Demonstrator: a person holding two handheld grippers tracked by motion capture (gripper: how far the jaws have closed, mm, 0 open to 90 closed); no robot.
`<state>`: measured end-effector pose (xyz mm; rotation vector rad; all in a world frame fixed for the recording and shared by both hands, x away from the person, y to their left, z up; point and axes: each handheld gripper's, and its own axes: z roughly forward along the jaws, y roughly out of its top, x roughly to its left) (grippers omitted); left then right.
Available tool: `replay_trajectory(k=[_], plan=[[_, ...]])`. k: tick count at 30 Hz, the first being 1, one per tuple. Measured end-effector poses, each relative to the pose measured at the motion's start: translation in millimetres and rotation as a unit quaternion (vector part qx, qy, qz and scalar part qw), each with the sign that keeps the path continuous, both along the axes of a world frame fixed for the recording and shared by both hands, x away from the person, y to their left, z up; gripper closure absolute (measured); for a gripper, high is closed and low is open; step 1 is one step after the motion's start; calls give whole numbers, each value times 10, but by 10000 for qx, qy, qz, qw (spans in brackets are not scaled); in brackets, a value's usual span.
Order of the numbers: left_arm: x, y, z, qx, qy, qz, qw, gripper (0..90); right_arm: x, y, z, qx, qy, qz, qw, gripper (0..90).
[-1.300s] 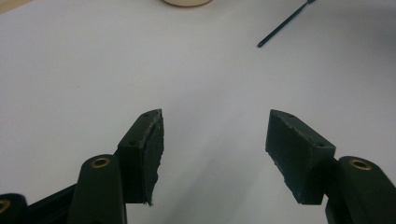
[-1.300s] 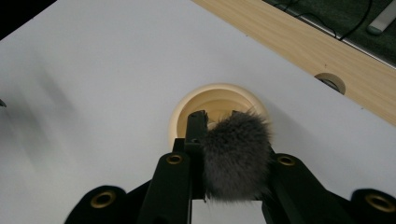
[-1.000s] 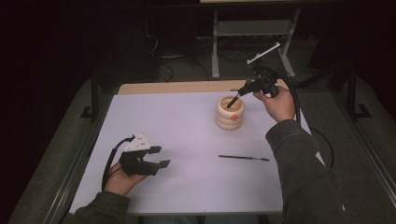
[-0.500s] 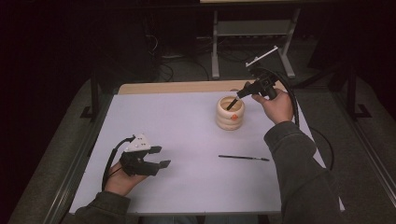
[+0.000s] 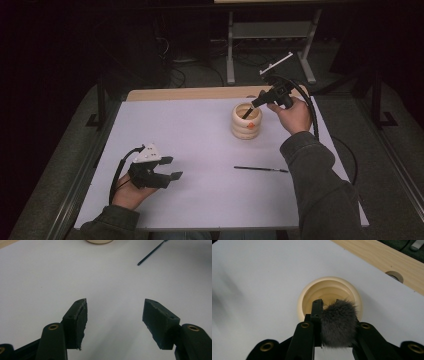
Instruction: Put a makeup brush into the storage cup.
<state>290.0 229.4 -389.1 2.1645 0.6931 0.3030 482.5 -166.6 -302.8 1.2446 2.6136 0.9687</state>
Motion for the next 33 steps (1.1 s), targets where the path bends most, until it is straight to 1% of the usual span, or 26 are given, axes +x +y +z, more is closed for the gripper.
replay_trajectory(k=[2, 3, 6, 7, 8, 9, 12, 17, 21, 22, 24, 25, 26, 28, 33], plan=[[1, 3, 1, 0, 0, -1, 10000, 364, 10, 7, -25, -14, 21, -12, 10000, 761], [5, 11, 5, 47, -9, -26, 10000, 363, 18, 12, -40, -18, 38, -7, 10000, 761], [6, 12, 2, 35, -1, -18, 10000, 361, 27, 26, -88, -48, 54, -37, 10000, 762], [4, 5, -2, -14, 14, -7, 10000, 361, 35, 28, -112, -54, 90, -36, 9999, 761], [4, 5, -1, 10, 3, -15, 10000, 360, 42, 27, -137, -86, 98, -27, 9999, 761], [1, -2, -4, -24, 9, 12, 10000, 360, 45, 26, -159, -101, 112, -26, 9999, 761], [5, -1, -6, 19, 3, -4, 10000, 360, 51, 26, -212, -93, 186, -47, 9998, 760], [6, -2, -8, 33, 11, -2, 10000, 360, 48, 34, -258, -69, 184, -30, 9998, 753], [4, -1, -6, 38, 5, -4, 10000, 361, 38, 17, -291, -14, 168, -138, 9998, 653], [3, -3, -8, 5, 12, 10, 10000, 361, 32, 2, -297, 28, 191, -168, 9997, 644], [8, 7, -2, 77, -1, -20, 10000, 361, 14, -19, -302, 44, 195, -200, 9996, 625], [9, 7, -2, 77, 0, -24, 10000, 361, 1, -30, -301, 44, 209, -221, 9995, 621], [6, 0, -6, 25, 15, 1, 10000, 361, -14, -47, -299, 75, 181, -219, 9996, 616], [7, 1, -8, 89, 14, -20, 10000, 361, -42, -87, -299, 153, 156, -214, 9995, 598], [4, -13, -13, 96, 11, -48, 9999, 361, -117, -181, -305, 283, 131, -219, 9993, 559]])
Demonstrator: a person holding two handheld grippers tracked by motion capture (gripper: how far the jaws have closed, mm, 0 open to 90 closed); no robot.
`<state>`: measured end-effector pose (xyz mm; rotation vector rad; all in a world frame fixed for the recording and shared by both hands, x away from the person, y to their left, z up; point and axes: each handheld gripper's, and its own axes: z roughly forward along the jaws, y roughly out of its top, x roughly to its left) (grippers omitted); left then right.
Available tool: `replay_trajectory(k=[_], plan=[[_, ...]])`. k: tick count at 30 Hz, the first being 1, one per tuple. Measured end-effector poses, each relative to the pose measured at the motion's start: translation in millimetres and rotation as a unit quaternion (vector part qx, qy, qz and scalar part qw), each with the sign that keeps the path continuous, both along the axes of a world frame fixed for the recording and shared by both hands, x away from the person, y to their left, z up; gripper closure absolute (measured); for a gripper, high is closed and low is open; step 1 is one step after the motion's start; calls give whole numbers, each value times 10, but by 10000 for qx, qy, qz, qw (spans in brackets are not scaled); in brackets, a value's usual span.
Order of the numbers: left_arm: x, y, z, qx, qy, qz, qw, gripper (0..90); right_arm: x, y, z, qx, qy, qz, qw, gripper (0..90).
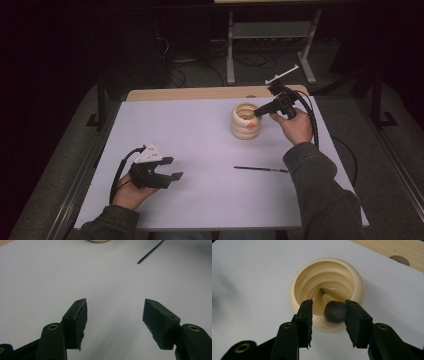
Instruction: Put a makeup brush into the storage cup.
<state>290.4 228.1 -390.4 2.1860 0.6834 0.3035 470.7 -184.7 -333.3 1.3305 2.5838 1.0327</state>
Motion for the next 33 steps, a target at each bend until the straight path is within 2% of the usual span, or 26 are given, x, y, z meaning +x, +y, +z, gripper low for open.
replay_trajectory(k=[13, 19, 27, 33], plan=[[6, -13, -16, -9, 27, -41, 10000, 357, -211, -253, -28, 298, -160, -99, 9994, 515], [8, -14, -19, -43, 27, -3, 10000, 357, -322, -344, -107, 565, -125, -123, 9982, 492], [14, -16, -20, -5, 26, 16, 10000, 357, -441, -399, -218, 514, -17, -56, 9987, 452], [14, -26, -25, 4, 52, 28, 10000, 357, -561, -422, -267, 396, -61, 56, 9992, 414]])
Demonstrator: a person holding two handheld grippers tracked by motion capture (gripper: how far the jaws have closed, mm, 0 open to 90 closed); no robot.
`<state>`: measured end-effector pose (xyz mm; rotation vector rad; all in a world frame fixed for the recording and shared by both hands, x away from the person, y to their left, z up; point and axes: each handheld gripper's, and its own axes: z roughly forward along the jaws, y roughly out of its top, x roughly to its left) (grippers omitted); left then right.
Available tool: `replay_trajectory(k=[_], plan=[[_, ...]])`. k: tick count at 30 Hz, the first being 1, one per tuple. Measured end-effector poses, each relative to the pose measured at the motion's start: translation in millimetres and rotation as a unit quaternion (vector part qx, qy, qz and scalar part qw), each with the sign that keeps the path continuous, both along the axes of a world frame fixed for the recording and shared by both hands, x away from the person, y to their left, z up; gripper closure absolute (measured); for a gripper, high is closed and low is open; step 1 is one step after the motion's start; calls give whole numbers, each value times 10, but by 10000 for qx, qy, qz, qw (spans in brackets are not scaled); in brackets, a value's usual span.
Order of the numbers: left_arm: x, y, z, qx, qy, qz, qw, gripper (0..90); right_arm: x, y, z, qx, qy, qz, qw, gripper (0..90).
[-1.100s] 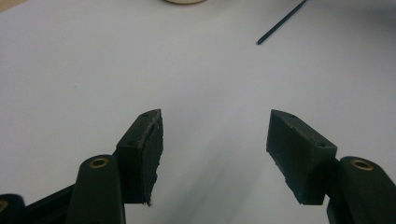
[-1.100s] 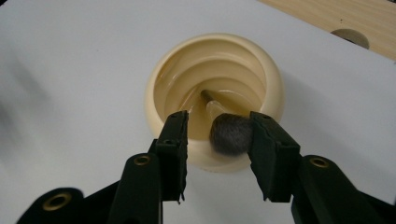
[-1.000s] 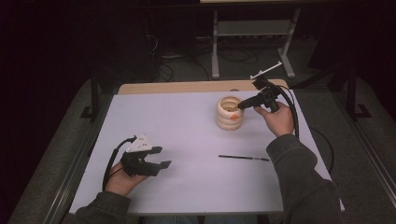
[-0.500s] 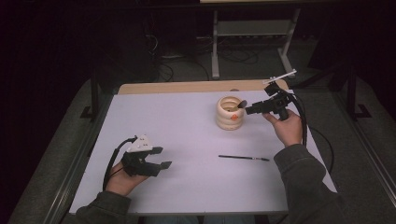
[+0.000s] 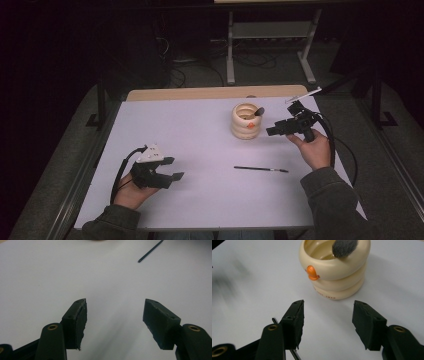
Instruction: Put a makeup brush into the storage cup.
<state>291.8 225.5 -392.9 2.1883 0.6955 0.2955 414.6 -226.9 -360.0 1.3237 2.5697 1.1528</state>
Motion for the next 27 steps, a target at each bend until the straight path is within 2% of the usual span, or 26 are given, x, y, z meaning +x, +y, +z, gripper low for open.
replay_trajectory(k=[9, 15, 27], plan=[[-13, -1, 10, 10, -27, -9, 10000, 354, -131, -11, 9, -68, -90, 89, 9999, 386], [-15, 8, 17, 14, -69, -8, 10000, 354, -199, 0, 27, -125, -282, 212, 9993, 371], [-17, 12, 20, -68, -39, -27, 10000, 352, -273, -64, -4, -230, -244, 258, 9991, 365]])
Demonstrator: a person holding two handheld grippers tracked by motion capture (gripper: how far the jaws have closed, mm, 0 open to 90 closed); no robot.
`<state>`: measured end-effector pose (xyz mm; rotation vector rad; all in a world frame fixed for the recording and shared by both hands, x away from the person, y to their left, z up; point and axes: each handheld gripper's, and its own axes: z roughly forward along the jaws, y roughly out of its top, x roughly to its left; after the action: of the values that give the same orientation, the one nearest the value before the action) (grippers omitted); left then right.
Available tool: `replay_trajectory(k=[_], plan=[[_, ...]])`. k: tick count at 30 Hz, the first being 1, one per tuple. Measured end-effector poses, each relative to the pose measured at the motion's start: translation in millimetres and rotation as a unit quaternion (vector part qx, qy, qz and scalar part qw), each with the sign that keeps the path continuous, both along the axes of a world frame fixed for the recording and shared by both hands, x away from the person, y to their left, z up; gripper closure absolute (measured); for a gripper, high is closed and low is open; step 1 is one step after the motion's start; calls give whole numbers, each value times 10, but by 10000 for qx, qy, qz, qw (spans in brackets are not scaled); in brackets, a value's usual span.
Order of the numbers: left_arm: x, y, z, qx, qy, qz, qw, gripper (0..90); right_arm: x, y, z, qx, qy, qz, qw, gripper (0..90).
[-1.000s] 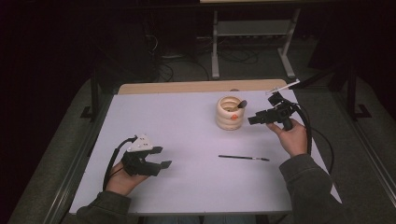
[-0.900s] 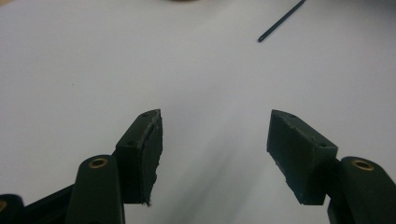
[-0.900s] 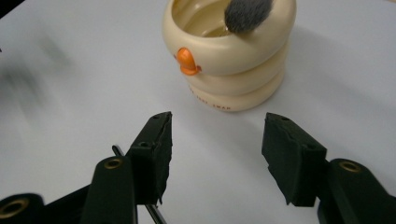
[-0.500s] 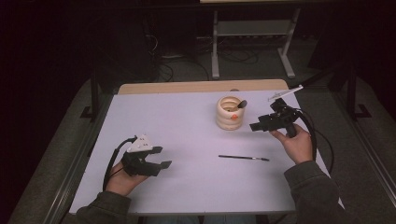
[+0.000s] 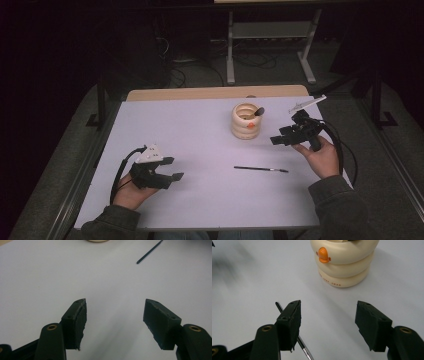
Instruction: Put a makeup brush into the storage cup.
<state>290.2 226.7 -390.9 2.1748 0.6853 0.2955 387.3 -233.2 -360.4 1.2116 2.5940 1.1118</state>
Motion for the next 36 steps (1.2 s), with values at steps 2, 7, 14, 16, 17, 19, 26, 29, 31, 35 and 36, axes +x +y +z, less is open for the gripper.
replay_trajectory(k=[2, 7, 14, 16, 17, 19, 26, 29, 31, 35, 36], plan=[[5, -1, -6, -10, 11, 3, 10000, 352, -19, -12, 9, 5, -37, 24, 10000, 363], [-8, -9, 0, -5, -5, -29, 10000, 351, -70, -7, 7, -104, -49, 92, 9999, 362], [-13, -25, 4, 3, -15, -35, 10000, 349, -113, 5, -44, -223, -49, 247, 9994, 364], [-20, -33, 8, 10, -30, -35, 10000, 349, -116, 11, -53, -241, -100, 311, 9992, 365], [-23, -33, 12, 44, -38, -49, 10000, 349, -125, 15, -46, -244, -75, 320, 9992, 366], [-27, -37, 18, 43, -39, -49, 10000, 349, -136, 12, -45, -246, -115, 387, 9989, 369], [-44, -60, 30, 17, -19, -53, 10000, 346, -221, 26, -69, -255, -149, 472, 9984, 387], [-52, -77, 34, 36, -38, -68, 10000, 346, -253, 46, -96, -357, -170, 550, 9977, 387], [-48, -80, 37, 93, -53, -103, 9999, 346, -262, 64, -116, -359, -158, 575, 9976, 387], [-48, -83, 29, 57, -44, -64, 10000, 345, -275, 110, -173, -422, -150, 736, 9963, 399], [-43, -75, 30, 79, -57, -83, 9999, 345, -280, 120, -190, -458, -139, 774, 9958, 402]])
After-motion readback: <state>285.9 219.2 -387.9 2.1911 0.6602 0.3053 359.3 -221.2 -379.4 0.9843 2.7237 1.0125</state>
